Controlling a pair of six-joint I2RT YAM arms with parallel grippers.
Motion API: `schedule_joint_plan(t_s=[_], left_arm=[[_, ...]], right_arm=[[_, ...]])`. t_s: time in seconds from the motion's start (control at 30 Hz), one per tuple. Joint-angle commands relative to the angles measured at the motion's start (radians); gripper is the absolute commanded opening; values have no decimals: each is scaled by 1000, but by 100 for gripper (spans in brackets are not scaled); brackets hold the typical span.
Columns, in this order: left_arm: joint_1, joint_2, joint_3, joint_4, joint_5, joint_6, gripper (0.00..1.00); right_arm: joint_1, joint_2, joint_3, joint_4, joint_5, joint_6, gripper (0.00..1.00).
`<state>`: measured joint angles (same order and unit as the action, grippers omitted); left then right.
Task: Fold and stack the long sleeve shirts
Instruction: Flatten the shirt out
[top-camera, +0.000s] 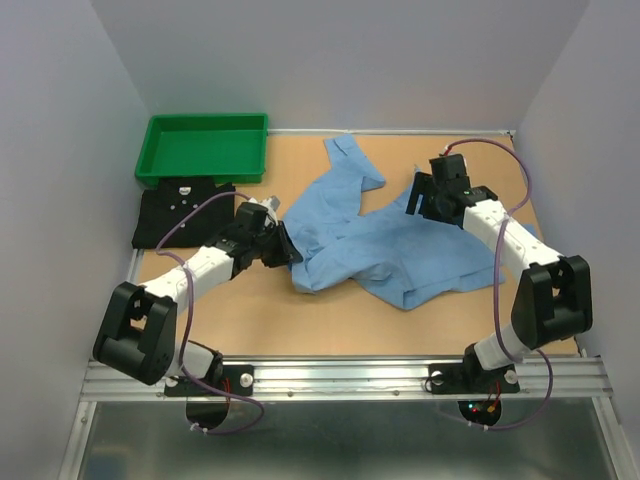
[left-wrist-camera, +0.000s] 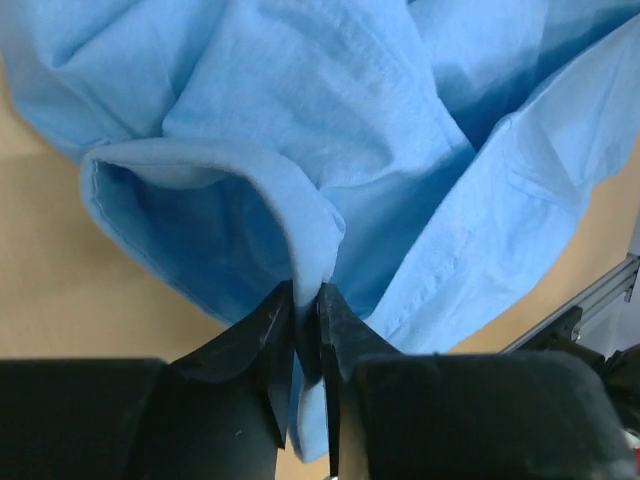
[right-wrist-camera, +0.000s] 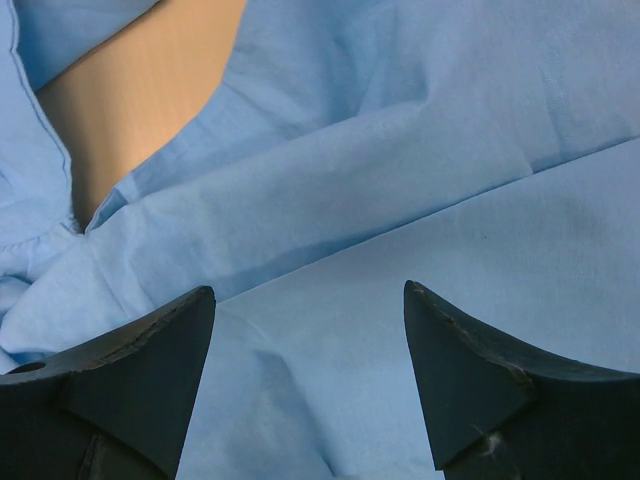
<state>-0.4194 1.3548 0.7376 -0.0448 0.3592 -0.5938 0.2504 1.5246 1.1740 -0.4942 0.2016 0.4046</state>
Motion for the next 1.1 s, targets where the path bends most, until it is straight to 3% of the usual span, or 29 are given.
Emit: schedule_joint_plan(t_s=[0.0,0.2,0.6,0.87,0.9,1.07], left_arm=[[-1,-42,-41,11,4,12,3],[37,-106,-116,-86,-89,77,0],[91,-131,-133,-136,-92,138,0],[100,-76,-86,-106,-134,141,0],[102,-63,-61,-101,-152,143,0],[108,128,84,-61,-192,170,0]], right_arm=[[-16,14,-30,42,-5,23,81],[-39,32,-30,54,30,39,81],[-129,167,7,137,-44,108,80],[-171,324,44,233,-53,158,66],[-189,338,52,241,-53,164,61],[-246,430,143,266,-53,181,52]])
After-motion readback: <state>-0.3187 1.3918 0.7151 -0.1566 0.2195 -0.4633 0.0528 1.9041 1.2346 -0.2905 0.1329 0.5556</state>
